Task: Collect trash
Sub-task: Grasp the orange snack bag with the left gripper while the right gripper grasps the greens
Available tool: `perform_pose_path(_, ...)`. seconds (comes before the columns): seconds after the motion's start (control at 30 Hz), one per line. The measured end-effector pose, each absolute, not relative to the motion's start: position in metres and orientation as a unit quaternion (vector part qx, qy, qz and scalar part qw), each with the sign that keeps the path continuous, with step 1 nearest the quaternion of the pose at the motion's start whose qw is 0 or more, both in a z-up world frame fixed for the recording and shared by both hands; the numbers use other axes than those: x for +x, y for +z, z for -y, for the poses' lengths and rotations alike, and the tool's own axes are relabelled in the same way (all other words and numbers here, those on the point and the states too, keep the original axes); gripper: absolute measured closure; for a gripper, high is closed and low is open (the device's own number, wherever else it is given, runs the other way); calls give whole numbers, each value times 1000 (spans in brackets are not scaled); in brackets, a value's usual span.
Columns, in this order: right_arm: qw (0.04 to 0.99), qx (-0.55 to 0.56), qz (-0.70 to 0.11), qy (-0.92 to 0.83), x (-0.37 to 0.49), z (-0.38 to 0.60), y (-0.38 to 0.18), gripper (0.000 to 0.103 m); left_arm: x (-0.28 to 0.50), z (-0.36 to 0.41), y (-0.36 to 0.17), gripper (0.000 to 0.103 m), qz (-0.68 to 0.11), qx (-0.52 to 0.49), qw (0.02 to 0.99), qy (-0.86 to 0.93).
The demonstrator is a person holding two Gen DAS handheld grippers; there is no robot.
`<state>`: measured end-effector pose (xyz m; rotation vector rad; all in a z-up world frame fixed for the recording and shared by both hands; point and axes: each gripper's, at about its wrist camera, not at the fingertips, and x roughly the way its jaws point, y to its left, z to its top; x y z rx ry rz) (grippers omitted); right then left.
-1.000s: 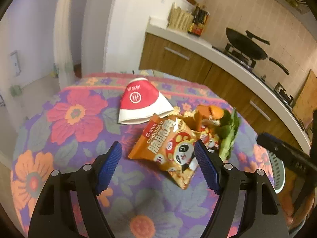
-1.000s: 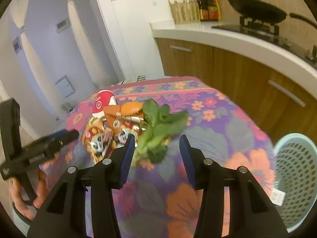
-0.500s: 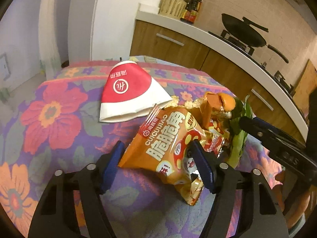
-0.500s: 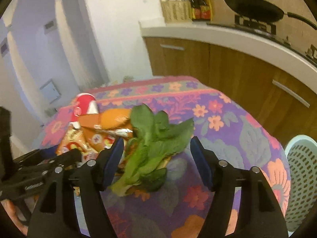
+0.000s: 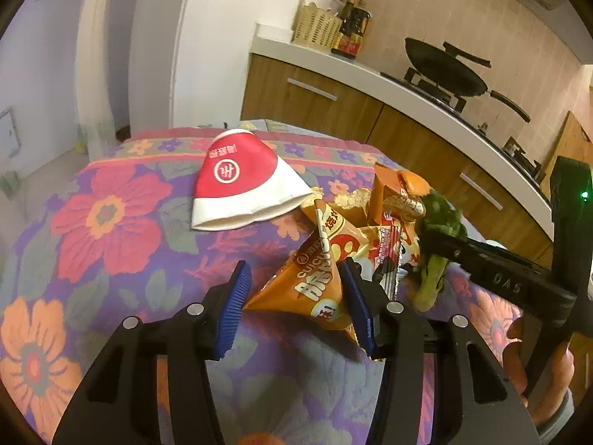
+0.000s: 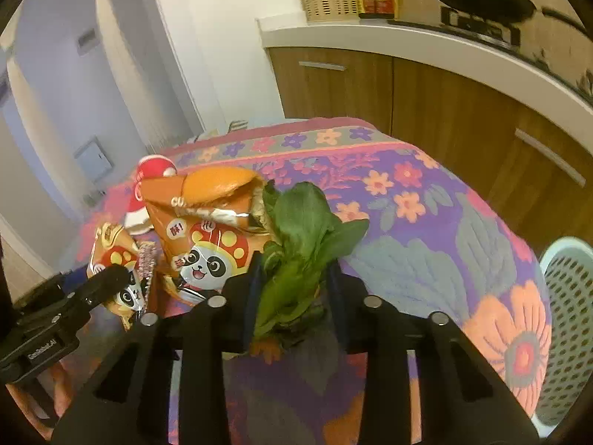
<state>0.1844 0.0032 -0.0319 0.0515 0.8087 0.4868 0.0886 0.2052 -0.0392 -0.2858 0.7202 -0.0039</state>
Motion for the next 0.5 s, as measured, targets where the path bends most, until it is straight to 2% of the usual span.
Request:
perform_pose_path(0.17, 890, 64, -372, 255, 168, 25, -26, 81, 69, -205, -23, 55, -326, -145, 934, -8)
perform_pose_path(0.5, 887, 81, -349, 293, 138, 61, -19, 82, 51, -167, -3, 55, -302, -122, 944, -46)
